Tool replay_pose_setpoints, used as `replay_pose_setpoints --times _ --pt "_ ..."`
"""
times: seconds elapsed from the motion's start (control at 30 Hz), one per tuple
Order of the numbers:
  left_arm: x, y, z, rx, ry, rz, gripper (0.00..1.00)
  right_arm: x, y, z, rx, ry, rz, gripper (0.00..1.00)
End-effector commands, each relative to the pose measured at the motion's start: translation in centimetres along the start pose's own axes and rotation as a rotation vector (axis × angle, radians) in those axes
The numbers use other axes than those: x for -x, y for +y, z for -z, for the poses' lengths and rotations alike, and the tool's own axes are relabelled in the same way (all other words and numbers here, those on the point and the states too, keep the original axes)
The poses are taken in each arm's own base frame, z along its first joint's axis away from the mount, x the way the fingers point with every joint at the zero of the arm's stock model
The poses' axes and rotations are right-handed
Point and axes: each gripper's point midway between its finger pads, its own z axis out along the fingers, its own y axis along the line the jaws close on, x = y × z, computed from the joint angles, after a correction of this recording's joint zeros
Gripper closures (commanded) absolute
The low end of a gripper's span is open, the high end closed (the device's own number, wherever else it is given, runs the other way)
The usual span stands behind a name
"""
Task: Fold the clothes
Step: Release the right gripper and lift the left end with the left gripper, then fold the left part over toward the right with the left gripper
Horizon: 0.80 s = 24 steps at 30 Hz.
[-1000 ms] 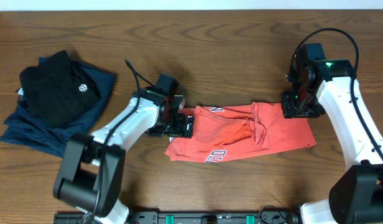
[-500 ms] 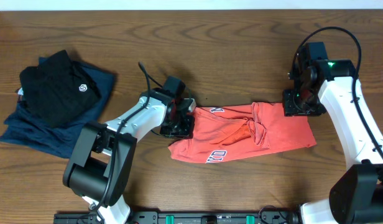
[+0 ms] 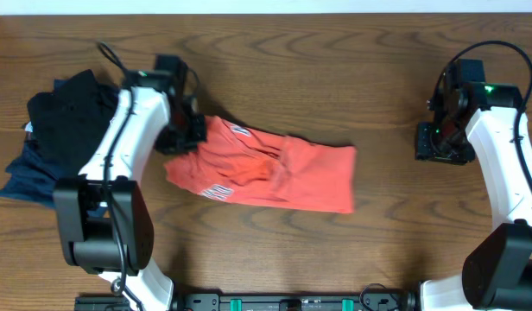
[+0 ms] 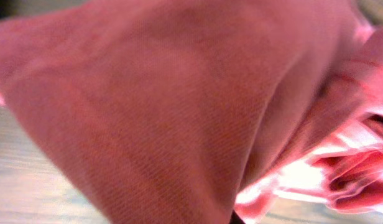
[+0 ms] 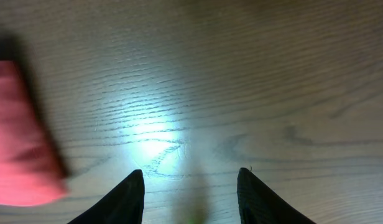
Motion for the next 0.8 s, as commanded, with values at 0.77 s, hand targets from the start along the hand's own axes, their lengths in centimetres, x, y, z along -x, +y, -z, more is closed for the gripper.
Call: replay_pose_setpoints --times 0.77 --pt "-11.1 -24.1 -5.5 0.072 -0.060 -0.625 0.72 0.2 -0.6 0.6 -0.007 -0.011 -0.001 0.53"
